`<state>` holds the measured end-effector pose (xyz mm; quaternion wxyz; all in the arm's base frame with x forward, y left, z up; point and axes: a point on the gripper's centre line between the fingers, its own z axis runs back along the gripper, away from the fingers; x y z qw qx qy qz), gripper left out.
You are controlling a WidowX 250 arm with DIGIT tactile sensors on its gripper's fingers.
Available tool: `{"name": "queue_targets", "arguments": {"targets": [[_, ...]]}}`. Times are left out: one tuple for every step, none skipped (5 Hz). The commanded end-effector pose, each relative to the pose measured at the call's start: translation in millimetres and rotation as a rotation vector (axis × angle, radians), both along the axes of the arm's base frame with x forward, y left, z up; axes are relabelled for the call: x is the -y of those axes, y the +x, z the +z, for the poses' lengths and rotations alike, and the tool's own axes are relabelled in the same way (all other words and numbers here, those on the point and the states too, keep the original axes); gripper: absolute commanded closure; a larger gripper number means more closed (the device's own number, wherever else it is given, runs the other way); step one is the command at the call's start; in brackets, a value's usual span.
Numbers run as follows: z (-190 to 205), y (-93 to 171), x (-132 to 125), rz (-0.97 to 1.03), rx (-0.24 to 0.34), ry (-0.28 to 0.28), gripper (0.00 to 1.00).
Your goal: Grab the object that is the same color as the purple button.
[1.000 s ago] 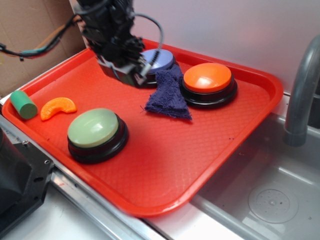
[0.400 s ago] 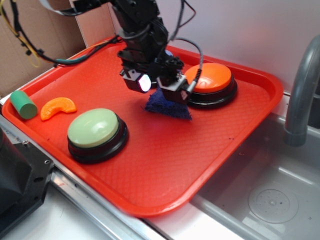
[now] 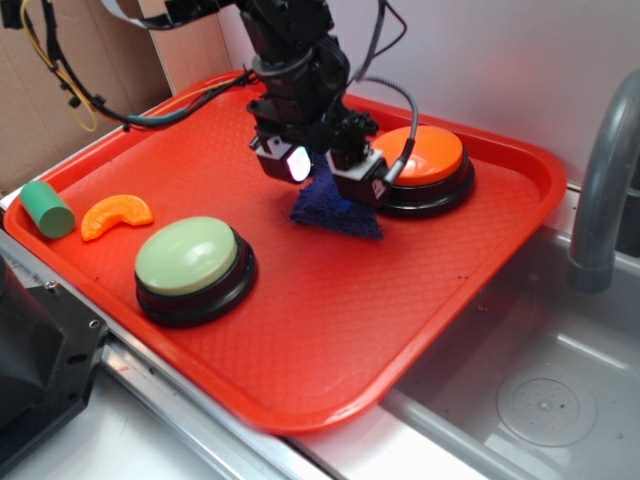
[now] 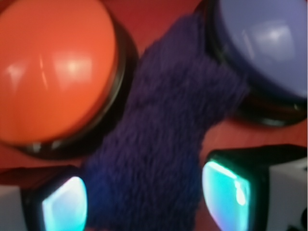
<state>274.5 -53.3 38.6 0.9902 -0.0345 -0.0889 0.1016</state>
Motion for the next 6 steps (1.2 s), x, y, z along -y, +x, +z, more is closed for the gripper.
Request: {"name": "queue_targets", "arguments": {"targets": [[-23,-5,0,0.003,-0.072,0.030,0.00],[-25,-20,-7,-0.007,-0.112,-0.056,1.00],[-8,-38,-17,-0.050,-0.167,0.018,1.00],[5,-52,-23,-0.094,-0.143,0.030,1.00],[13,-62,-31,-0.144,-0.119,-0.008,1.00],[60,-65,-31,-0.292,-0.159,0.131,1.00]]}}
